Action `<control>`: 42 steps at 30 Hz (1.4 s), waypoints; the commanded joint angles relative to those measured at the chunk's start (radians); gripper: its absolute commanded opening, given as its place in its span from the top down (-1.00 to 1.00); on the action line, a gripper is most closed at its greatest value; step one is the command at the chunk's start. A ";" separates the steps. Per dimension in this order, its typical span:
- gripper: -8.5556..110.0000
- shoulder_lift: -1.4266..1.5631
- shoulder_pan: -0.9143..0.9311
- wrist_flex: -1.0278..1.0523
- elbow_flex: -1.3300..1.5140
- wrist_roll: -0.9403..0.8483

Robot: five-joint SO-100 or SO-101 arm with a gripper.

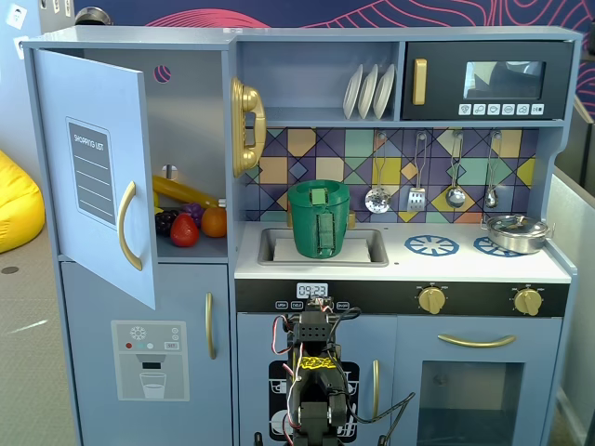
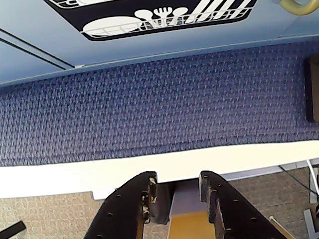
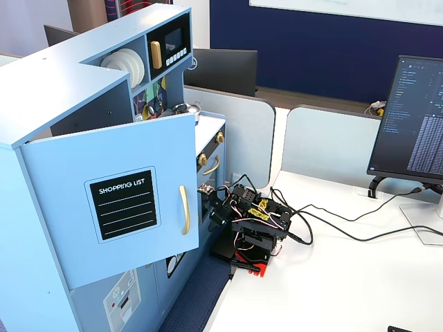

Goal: Close the left cabinet door

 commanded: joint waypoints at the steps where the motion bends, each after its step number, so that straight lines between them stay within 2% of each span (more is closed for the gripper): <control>1: 0.86 -0.006 0.031 0.135 0.057 -0.009; 11: 0.86 -0.006 0.023 0.135 0.057 -0.014; 15: 0.86 -0.008 -0.057 0.064 0.055 0.020; 18: 0.86 -0.009 -0.195 -0.011 0.023 0.061; 22: 0.86 -0.046 -0.468 -0.158 -0.067 0.112; 26: 0.86 -0.067 -0.683 -0.330 -0.152 0.048; 31: 0.86 -0.107 -0.943 -0.411 -0.307 -0.041; 35: 0.86 -0.133 -1.088 -0.526 -0.382 -0.144; 42: 0.86 -0.184 -1.285 -0.678 -0.502 -0.175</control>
